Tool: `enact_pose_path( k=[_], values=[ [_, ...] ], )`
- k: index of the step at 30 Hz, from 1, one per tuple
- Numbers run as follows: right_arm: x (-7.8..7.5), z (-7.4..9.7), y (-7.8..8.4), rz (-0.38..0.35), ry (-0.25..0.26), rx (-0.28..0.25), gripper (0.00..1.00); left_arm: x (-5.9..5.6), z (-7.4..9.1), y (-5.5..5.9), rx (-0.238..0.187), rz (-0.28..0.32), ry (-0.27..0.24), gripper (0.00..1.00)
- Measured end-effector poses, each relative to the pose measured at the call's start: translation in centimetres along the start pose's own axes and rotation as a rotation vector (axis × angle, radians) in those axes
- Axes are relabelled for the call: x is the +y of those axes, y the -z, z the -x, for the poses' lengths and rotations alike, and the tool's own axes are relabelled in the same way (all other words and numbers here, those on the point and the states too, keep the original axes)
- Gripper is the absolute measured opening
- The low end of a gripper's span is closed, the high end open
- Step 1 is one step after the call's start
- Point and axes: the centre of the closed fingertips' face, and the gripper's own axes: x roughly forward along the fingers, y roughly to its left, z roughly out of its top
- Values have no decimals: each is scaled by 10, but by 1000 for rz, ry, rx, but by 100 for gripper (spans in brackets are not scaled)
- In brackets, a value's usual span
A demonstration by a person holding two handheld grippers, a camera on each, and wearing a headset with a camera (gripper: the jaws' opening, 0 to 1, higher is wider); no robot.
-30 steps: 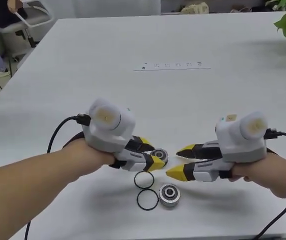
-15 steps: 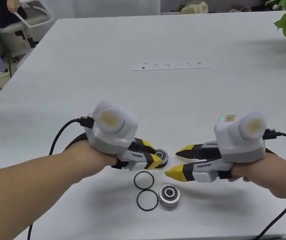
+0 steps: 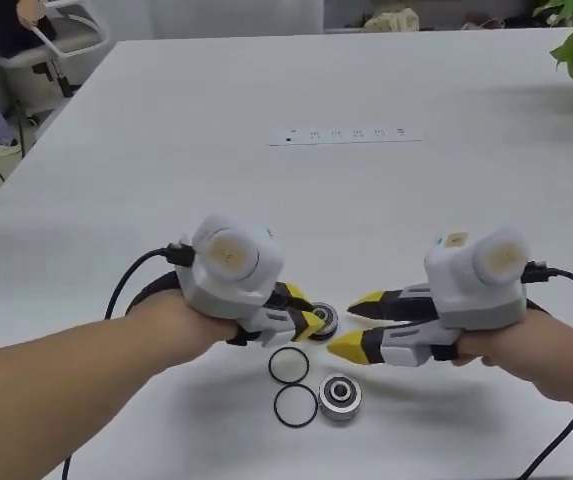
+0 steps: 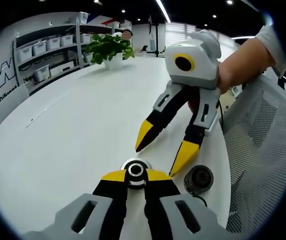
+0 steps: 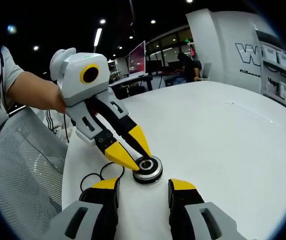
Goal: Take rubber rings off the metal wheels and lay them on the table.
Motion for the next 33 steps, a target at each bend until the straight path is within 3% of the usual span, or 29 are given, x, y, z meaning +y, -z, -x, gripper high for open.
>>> enact_pose_path(
  k=[18,33],
  values=[
    [-4,-22,-8,62,44,21,30,1,-1,1,19,6,-22,7],
    [-7,-16,-1,72,65,39,22,2,0,0,21,8,-29,7]
  ],
)
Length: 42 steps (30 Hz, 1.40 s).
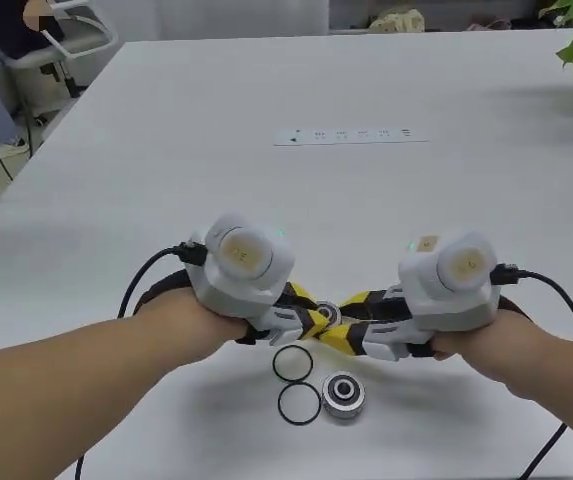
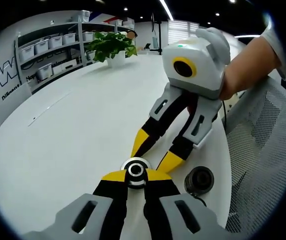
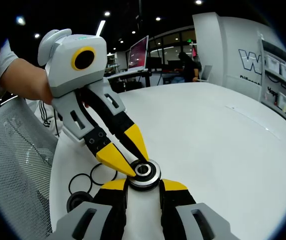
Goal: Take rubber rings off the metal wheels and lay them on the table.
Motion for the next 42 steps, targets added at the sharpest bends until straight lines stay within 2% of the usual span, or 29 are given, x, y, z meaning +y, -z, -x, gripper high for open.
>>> enact_pose_path(
  k=[14,28,31,35,38,40,42],
  values=[
    [1,5,2,20,7,10,16,-1,0,1,4,5,-4,7],
    [0,7,4,4,7,21,10,0,-1,1,2,12,-8,6],
    [-1,9,7,1,11,29,2,0,-1,1,0,13,-9,6],
    [-2,9,7,-10,12,26,1,0,-1,0,0,13,-11,6],
    [-2,9,7,-28,11,24,0,0,-1,0,0,12,-13,6],
    [-3,10,7,-66,8,19,0,0,-1,0,0,11,-15,6],
    [-4,11,7,-139,4,0,0,0,-1,0,-2,14,-16,6]
  ],
)
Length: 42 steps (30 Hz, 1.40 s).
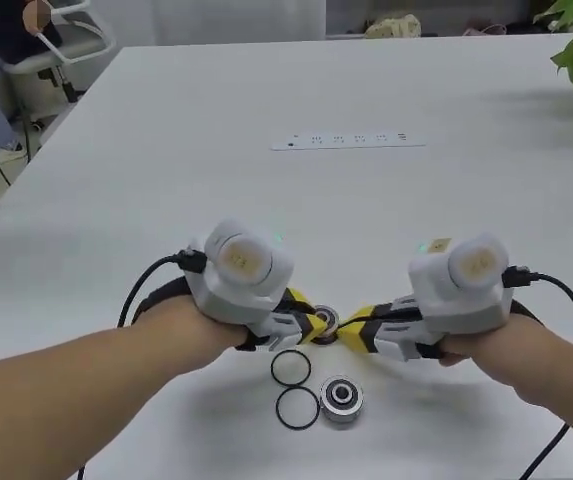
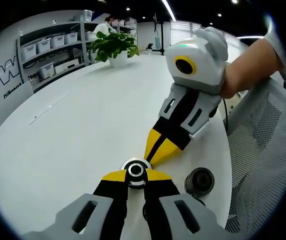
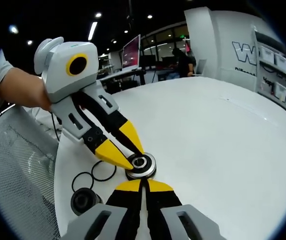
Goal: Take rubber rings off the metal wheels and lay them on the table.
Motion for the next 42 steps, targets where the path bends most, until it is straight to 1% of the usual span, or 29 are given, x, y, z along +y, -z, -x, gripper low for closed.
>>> enact_pose_path(
  k=[1,5,7,13,14,15,16,17,18,19,26,28,29,34,42],
  values=[
    [-1,1,0,-34,-3,-10,0,0,0,0,-2,0,0,6],
    [-1,2,-1,-62,-12,-14,0,0,0,0,-6,2,-1,7],
    [-1,3,-2,-92,-20,-20,0,0,0,0,-5,2,-1,7],
    [-2,3,-2,-116,-12,-28,0,0,0,0,-3,2,-5,6],
    [-4,4,-3,-116,-2,-34,0,-1,0,0,-2,1,-5,6],
    [-7,4,-5,-131,8,-48,0,0,0,0,-1,1,-5,6],
    [-6,5,-11,-170,1,-83,0,0,0,0,0,1,-6,6],
    [-6,5,-13,-197,-1,-89,0,-1,0,0,0,2,-6,6],
    [-5,5,-11,-175,3,-71,0,-1,0,0,1,3,-8,6],
    [-4,5,-11,-161,7,-74,0,-1,0,0,1,2,-9,6],
    [-6,5,-11,-177,13,-81,0,-1,0,0,4,-1,-12,6],
    [-3,5,-14,-174,6,-90,0,-1,0,0,2,-1,-13,6],
    [-4,5,-13,-164,14,-84,0,-2,0,0,2,-1,-14,6],
    [-4,5,-15,-158,14,-85,0,-1,0,0,4,-1,-13,6],
    [-3,4,-16,-130,19,-73,0,-1,0,0,8,-7,-20,6]
  ],
)
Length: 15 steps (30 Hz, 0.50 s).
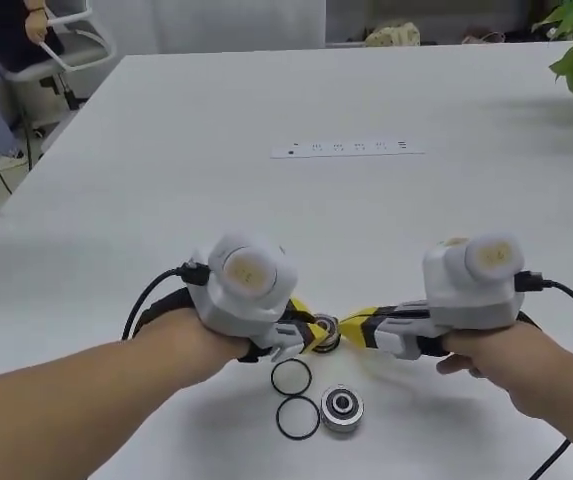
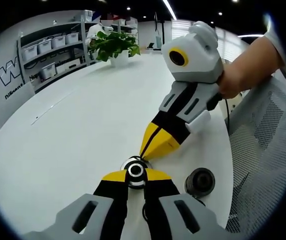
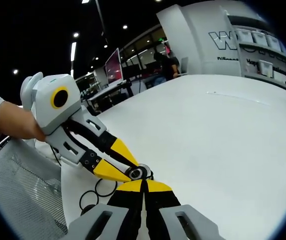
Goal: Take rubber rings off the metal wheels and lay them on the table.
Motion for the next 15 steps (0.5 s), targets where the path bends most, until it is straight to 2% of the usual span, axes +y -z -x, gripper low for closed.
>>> enact_pose_path(
  k=[5,15],
  values=[
    [5,-1,-2,24,-7,4,0,0,0,0,2,0,-2,6],
    [5,-2,-1,38,-11,4,0,0,0,0,2,1,-2,6]
  ],
)
